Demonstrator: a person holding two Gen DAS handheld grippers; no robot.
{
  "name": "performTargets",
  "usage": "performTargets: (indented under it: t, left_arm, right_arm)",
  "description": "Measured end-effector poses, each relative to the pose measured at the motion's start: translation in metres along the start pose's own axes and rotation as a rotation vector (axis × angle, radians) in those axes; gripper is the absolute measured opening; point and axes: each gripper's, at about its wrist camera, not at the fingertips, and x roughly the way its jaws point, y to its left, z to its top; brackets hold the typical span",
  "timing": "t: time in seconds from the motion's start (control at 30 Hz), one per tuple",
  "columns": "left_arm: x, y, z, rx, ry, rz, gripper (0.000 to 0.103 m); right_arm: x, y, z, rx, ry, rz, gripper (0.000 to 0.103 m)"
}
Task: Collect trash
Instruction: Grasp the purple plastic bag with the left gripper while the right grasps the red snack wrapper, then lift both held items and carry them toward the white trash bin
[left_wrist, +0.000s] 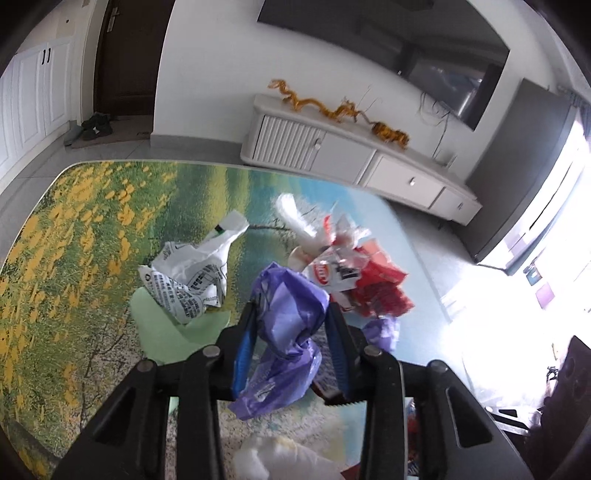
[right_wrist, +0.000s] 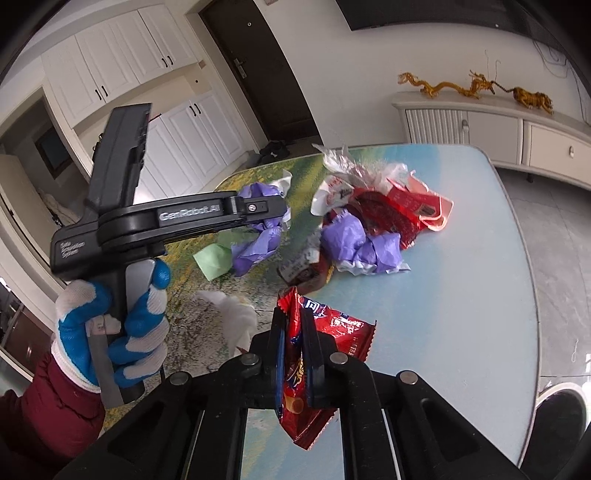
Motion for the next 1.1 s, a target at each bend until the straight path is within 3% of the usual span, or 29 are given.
performTargets:
  t: [0.5,1.1]
  left_arm:
    - [-0.090,-0.014,-0.003,-0.022,-0.151,-0.120,0.035]
    - [-0.128,-0.079,-0.014,0.066,-0.173,-0.218,0.035]
  right_arm:
    - [-0.061,0.025,0.004,0.012,-0.136,-0.074,0.008]
    - [-0.129,-0.003,-0.023,0.085,-0.264,-0.125,0.007]
